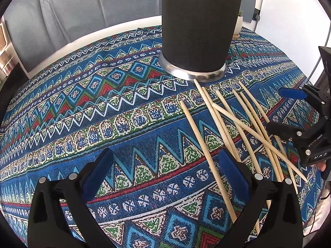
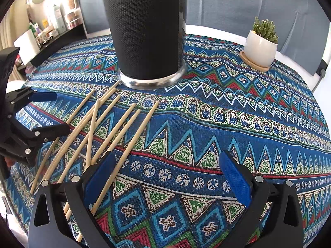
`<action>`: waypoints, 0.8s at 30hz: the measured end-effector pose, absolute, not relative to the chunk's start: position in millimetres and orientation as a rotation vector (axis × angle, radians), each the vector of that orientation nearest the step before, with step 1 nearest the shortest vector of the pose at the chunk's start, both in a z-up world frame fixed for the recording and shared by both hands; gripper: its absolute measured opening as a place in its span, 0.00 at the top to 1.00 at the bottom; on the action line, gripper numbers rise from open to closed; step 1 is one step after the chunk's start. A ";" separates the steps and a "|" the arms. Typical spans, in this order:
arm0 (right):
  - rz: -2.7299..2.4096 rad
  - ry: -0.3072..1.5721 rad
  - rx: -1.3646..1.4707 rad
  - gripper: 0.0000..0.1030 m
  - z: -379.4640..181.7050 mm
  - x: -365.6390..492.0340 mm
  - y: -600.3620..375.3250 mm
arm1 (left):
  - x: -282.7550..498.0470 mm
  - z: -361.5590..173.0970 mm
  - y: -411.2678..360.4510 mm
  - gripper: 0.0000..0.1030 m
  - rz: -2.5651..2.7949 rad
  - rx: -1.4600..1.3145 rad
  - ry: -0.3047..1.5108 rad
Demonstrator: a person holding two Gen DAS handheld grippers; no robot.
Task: Organize utensils
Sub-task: 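Grasp another wooden stick with the left tool while the right tool grasps one too, then lift both held sticks upright and carry them above the black holder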
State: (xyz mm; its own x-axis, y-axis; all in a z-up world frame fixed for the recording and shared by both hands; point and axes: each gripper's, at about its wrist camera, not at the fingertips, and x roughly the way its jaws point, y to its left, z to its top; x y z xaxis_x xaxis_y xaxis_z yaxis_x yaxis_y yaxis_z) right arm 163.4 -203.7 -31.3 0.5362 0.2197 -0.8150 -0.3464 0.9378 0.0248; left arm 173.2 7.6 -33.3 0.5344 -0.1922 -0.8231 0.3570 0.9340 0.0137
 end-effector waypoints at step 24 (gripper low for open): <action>0.404 1.006 0.019 0.96 -16.1 151.6 -257.6 | 160.3 -20.6 28.9 0.95 -0.382 0.153 0.937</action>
